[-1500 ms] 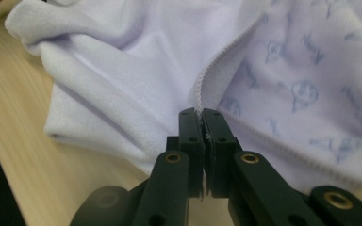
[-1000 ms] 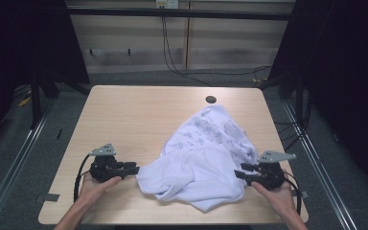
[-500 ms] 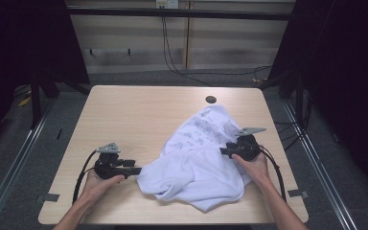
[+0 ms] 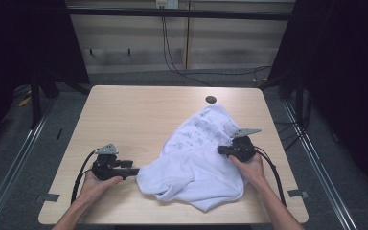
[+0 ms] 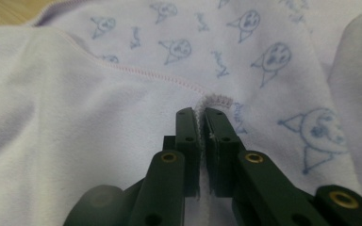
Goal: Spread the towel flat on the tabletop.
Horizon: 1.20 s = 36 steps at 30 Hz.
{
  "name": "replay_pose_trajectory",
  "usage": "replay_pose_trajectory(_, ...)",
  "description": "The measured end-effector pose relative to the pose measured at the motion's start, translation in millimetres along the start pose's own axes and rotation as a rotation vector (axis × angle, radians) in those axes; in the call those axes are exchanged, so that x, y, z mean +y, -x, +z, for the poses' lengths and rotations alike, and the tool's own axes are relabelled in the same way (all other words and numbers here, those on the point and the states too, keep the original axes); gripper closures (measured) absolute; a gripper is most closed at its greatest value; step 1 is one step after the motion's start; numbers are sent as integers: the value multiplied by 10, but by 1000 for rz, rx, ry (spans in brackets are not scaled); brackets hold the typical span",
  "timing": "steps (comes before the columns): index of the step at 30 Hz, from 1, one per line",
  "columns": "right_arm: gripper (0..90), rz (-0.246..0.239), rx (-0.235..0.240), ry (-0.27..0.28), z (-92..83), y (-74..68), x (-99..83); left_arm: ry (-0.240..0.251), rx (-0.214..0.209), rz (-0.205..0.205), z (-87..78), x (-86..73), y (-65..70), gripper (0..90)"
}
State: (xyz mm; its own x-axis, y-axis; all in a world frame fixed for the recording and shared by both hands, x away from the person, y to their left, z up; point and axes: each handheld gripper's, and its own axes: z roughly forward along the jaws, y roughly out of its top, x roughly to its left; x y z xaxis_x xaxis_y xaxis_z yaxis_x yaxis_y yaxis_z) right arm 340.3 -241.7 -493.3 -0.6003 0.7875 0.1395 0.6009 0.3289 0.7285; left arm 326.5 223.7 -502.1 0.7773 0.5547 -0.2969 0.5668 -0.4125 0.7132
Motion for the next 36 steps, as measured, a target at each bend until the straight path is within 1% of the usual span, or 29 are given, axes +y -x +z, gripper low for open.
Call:
replay_pose_trajectory(1, 860, 12, 9, 18, -40, 7, 11, 0, 23, 13, -1, 10, 9, 486)
replay_pose_trajectory(2, 866, 19, 12, 33, -84, 13, 19, 6, 38, 18, 1, 14, 13, 484)
replay_pose_trajectory(3, 866, 14, 10, 46, -130, 24, 23, -5, 38, 17, 8, 18, 8, 474)
replay_pose_trajectory(4, 866, 20, 8, 58, -189, 29, 20, -6, 39, 21, 11, 18, 8, 465)
replay_pose_trajectory(6, 868, 17, 1, 74, -289, 40, 3, -1, 28, 11, 22, 27, 11, 460)
replay_pose_trajectory(8, 868, 26, 3, 90, -372, 56, -24, 0, 28, 25, 50, 45, 37, 457)
replay_pose_trajectory(9, 869, 33, 8, 97, -412, 65, -46, -5, 21, 28, 76, 53, 49, 456)
replay_pose_trajectory(11, 868, 34, 4, 96, -457, 70, -87, -18, 22, 36, 133, 79, 76, 453)
replay_pose_trajectory(12, 868, 36, 4, 94, -469, 70, -112, -16, 22, 36, 147, 91, 79, 454)
replay_pose_trajectory(13, 868, 35, 4, 87, -474, 67, -126, -20, 6, 28, 174, 113, 79, 454)
replay_pose_trajectory(15, 867, 27, 2, 74, -487, 55, -154, -24, 5, 43, 220, 146, 93, 456)
replay_pose_trajectory(18, 866, 24, 5, 71, -509, 44, -170, -29, -20, 70, 306, 196, 139, 466)
replay_pose_trajectory(19, 866, 26, 5, 69, -517, 37, -174, -33, -14, 93, 327, 203, 178, 484)
replay_pose_trajectory(20, 866, 24, 3, 68, -524, 32, -179, -43, -20, 113, 342, 204, 221, 510)
replay_pose_trajectory(21, 865, 24, 5, 65, -536, 28, -192, -51, -46, 124, 350, 200, 242, 567)
replay_pose_trajectory(22, 865, 21, 5, 65, -544, 30, -204, -57, -47, 139, 357, 195, 265, 630)
replay_pose_trajectory(23, 865, 25, 6, 62, -556, 27, -217, -68, -58, 144, 362, 197, 275, 732)
replay_pose_trajectory(24, 865, 27, 9, 59, -568, 27, -231, -79, -78, 139, 365, 198, 278, 803)
replay_pose_trajectory(25, 865, 24, 10, 59, -579, 24, -242, -80, -69, 146, 367, 196, 291, 854)
replay_pose_trajectory(26, 865, 27, 16, 57, -600, 15, -264, -84, -77, 141, 365, 200, 293, 877)
replay_pose_trajectory(27, 865, 34, 23, 55, -619, 3, -283, -75, -86, 138, 361, 202, 296, 882)
replay_pose_trajectory(28, 865, 42, 33, 57, -637, -9, -298, -63, -85, 141, 337, 212, 313, 885)
replay_pose_trajectory(29, 865, 61, 48, 63, -674, -40, -320, -35, -111, 131, 302, 237, 332, 886)
replay_pose_trajectory(30, 865, 52, 59, 68, -722, -88, -340, -3, -127, 124, 272, 258, 353, 886)
replay_pose_trajectory(31, 865, 38, 56, 70, -760, -137, -351, 28, -145, 114, 251, 284, 368, 886)
replay_pose_trajectory(32, 865, 27, 56, 71, -799, -171, -367, 44, -160, 103, 242, 305, 378, 886)
replay_pose_trajectory(33, 866, 30, 55, 72, -827, -194, -383, 64, -175, 99, 243, 330, 397, 886)
replay_pose_trajectory(35, 866, 34, 55, 71, -876, -234, -440, 59, -182, 117, 283, 377, 440, 886)
replay_pose_trajectory(36, 866, 42, 61, 66, -886, -245, -480, 53, -192, 118, 328, 391, 461, 886)
